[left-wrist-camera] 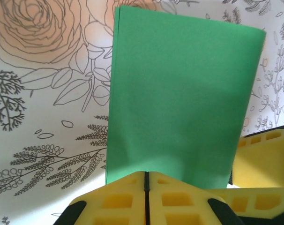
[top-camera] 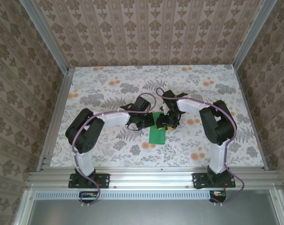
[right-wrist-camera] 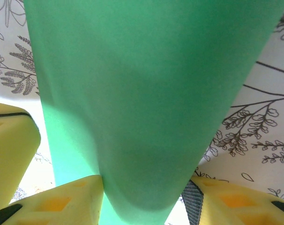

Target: Fold a paper plane with a square sheet of paper (pick it up from the middle)

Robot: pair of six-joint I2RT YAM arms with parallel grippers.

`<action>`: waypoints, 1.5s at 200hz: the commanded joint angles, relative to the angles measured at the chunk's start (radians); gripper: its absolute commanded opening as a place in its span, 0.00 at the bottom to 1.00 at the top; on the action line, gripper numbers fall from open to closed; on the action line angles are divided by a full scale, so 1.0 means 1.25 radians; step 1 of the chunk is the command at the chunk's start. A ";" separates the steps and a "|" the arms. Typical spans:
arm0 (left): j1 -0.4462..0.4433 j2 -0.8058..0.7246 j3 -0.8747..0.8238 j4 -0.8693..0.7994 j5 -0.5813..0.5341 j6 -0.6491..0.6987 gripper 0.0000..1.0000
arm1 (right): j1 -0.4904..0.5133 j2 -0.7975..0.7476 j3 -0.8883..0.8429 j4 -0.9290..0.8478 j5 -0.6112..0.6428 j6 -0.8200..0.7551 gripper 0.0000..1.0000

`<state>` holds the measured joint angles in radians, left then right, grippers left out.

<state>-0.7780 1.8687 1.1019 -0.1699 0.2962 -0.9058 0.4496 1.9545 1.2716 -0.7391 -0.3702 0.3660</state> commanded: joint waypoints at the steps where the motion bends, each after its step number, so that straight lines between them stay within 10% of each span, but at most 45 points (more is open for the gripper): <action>1: -0.002 0.023 0.018 0.002 0.018 -0.013 0.09 | 0.000 0.046 -0.034 0.005 0.068 0.006 0.53; 115: -0.006 0.067 0.014 -0.063 -0.011 -0.005 0.08 | -0.001 0.033 -0.022 0.012 0.063 0.016 0.53; 194: -0.008 0.068 0.023 -0.096 -0.031 0.015 0.07 | -0.052 -0.192 -0.093 0.074 0.031 0.064 0.60; 249: -0.010 0.077 0.041 -0.108 -0.028 0.025 0.07 | -0.049 -0.221 -0.196 0.340 -0.232 0.194 0.21; 300: -0.011 0.079 0.041 -0.113 -0.028 0.029 0.07 | -0.044 -0.139 -0.203 0.330 -0.214 0.184 0.19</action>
<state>-0.7845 1.9255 1.1538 -0.2390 0.2878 -0.8936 0.3912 1.7374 1.0359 -0.3382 -0.6174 0.5842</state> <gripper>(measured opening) 0.076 0.182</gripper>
